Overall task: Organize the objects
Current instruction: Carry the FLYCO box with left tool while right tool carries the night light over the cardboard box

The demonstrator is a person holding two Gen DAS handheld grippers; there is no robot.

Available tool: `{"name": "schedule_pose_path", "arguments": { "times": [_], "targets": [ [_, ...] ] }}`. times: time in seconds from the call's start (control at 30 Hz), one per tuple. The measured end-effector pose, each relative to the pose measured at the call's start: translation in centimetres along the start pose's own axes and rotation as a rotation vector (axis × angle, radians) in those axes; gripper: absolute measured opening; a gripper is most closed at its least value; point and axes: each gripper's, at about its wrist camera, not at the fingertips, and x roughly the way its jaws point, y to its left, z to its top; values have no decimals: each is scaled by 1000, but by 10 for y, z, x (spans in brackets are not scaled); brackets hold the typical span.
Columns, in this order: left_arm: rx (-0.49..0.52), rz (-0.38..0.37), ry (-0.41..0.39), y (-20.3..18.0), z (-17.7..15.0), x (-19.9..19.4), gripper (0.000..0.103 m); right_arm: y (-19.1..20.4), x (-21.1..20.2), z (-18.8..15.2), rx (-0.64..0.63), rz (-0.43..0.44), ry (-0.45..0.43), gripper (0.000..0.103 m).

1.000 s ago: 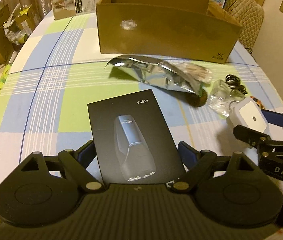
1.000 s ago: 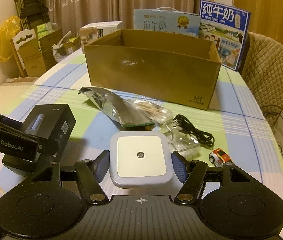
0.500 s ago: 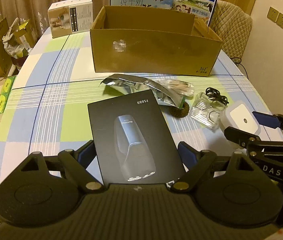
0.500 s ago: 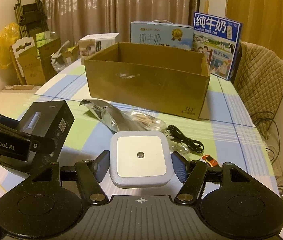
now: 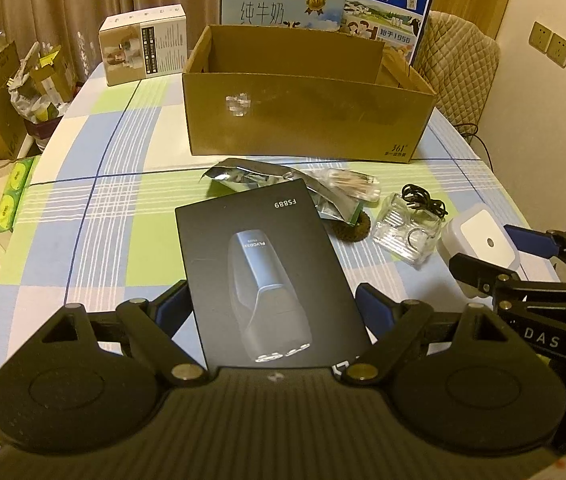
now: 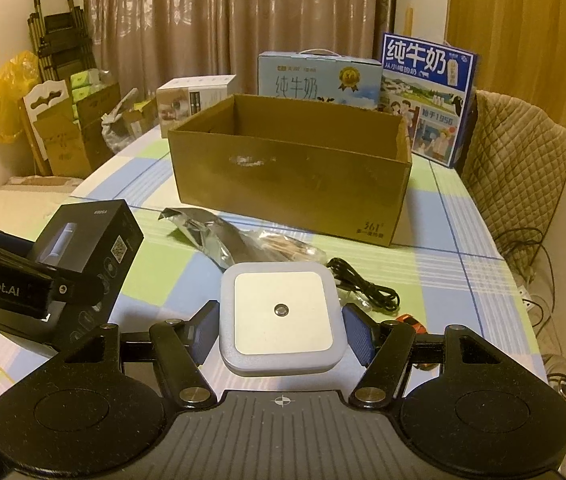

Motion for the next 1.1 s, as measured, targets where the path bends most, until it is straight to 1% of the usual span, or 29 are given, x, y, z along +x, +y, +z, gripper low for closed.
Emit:
{"name": "schedule_pose_path", "arguments": {
  "times": [0.43,0.63,0.87,1.0,1.1],
  "targets": [
    [-8,-11,1,1,2,0,85,-4,3,-3,12,-8,9,63],
    [-6,-21,12,0,8,8,85,-11,9,0,19,-11,12,63],
    [15,-31,6,1,29,19,85,-24,18,22,14,-23,-16,63],
    [23,-36,-7,2,48,26,85,-31,25,40,12,-28,-40,63],
    [35,-41,-23,2,65,29,85,-36,31,57,20,-14,-49,63]
  ]
}}
